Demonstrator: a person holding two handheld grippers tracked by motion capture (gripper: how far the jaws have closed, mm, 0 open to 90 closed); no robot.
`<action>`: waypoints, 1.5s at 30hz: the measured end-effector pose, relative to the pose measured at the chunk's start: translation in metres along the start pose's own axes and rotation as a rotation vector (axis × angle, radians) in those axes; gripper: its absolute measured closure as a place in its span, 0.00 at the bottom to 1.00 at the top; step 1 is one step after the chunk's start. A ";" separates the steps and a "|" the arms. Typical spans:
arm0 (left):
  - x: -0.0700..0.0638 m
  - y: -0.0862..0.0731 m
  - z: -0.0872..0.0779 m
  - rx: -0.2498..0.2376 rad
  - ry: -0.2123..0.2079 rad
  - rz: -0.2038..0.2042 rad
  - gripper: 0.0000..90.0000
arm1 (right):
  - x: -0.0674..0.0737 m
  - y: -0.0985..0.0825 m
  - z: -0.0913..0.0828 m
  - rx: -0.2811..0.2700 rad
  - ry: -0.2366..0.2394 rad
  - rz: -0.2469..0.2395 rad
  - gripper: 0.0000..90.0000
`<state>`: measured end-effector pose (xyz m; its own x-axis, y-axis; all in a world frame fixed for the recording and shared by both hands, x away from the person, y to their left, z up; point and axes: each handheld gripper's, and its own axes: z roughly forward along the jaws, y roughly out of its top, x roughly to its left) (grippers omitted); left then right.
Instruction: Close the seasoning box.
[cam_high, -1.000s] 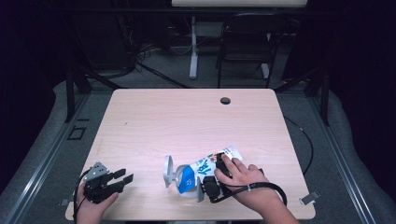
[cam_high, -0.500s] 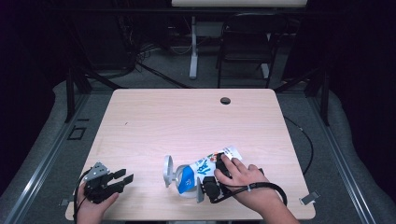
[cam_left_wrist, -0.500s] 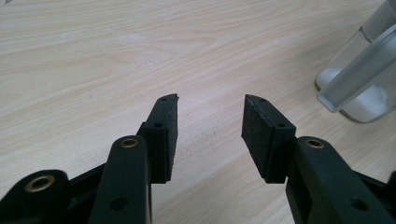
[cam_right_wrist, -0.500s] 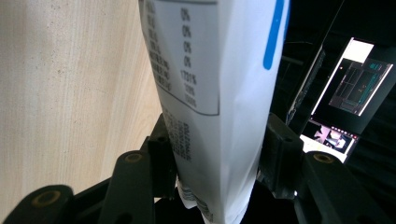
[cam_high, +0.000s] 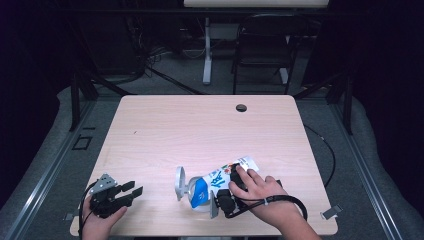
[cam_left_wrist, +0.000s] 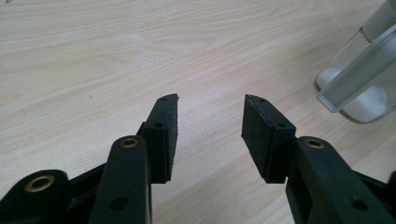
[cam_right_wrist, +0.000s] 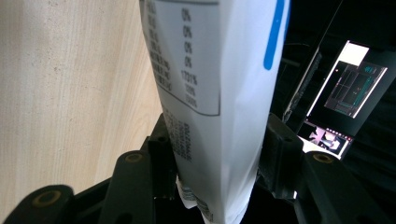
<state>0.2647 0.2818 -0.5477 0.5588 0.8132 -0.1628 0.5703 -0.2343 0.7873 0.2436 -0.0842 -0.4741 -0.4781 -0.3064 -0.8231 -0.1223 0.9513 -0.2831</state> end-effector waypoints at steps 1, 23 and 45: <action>0.000 0.000 0.000 -0.002 -0.001 -0.001 0.62 | 0.000 0.000 0.000 0.002 0.000 -0.001 0.61; 0.001 0.000 0.000 -0.001 0.002 0.001 0.62 | 0.001 0.000 0.000 -0.012 -0.010 0.005 0.64; 0.001 0.000 0.001 0.000 0.002 0.002 0.62 | 0.004 0.000 0.000 -0.012 -0.027 -0.008 0.68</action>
<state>0.2654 0.2823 -0.5485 0.5585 0.8140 -0.1599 0.5692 -0.2358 0.7877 0.2416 -0.0848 -0.4770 -0.4532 -0.3144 -0.8341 -0.1366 0.9492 -0.2836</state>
